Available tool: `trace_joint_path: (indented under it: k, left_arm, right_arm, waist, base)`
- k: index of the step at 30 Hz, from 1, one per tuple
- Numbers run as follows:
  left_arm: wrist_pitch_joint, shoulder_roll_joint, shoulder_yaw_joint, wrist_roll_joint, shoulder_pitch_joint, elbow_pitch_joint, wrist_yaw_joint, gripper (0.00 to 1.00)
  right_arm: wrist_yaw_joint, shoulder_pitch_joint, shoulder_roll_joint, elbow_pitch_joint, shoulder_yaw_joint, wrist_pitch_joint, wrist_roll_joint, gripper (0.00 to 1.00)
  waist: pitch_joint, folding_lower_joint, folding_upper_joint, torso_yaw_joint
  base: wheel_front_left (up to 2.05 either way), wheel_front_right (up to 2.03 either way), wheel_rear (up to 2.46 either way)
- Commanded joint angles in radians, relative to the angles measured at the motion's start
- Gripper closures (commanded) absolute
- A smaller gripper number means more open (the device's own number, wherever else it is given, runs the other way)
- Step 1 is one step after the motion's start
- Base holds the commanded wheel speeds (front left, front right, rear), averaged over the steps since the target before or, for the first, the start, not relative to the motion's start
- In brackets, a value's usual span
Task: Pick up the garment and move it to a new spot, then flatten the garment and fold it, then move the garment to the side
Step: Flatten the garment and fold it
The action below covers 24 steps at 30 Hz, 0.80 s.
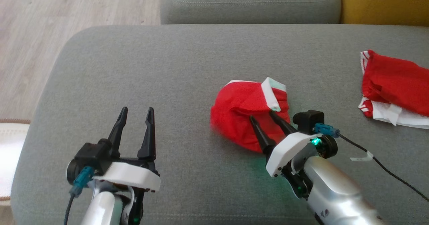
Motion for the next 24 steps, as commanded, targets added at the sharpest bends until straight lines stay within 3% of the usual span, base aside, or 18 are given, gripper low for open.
trace_joint_path:
  k: [1, 7, 11, 16, 24]
  left_arm:
    - [-0.005, 0.007, 0.038, 0.006, -0.030, -0.043, 0.005, 0.00]
    - [-0.005, 0.007, 0.042, 0.009, -0.029, -0.060, 0.005, 0.00]
    - [-0.005, 0.007, 0.038, 0.006, -0.031, -0.081, 0.006, 0.00]
    - [-0.005, 0.007, 0.034, -0.001, -0.032, -0.117, 0.010, 0.00]
    - [-0.005, 0.007, 0.030, -0.007, -0.005, -0.161, 0.022, 0.00]
  right_arm:
    - [0.007, 0.004, 0.014, -0.055, -0.018, 0.000, -0.020, 0.00]
    - [0.007, 0.067, 0.014, -0.211, -0.180, 0.009, -0.182, 0.00]
    - [0.007, 0.136, 0.014, -0.364, -0.341, -0.001, -0.338, 0.00]
    - [0.007, 0.260, 0.014, -0.580, -0.515, -0.029, -0.449, 0.00]
    - [0.007, 0.420, 0.014, -0.750, -0.596, -0.061, -0.473, 0.00]
  waist:
    - [-0.004, 0.0000, 0.0000, -0.008]
    - [-0.010, 0.0000, 0.0000, -0.030]
    - [-0.010, 0.0000, 0.0000, -0.039]
    - [-0.004, 0.0000, 0.0000, -0.042]
    - [0.008, 0.0000, 0.0000, -0.042]
  base:
    - [0.00, 0.00, 0.00]
    - [0.00, 0.00, 0.00]
    - [0.00, 0.00, 0.00]
    - [0.00, 0.00, 0.00]
    - [0.00, 0.00, 0.00]
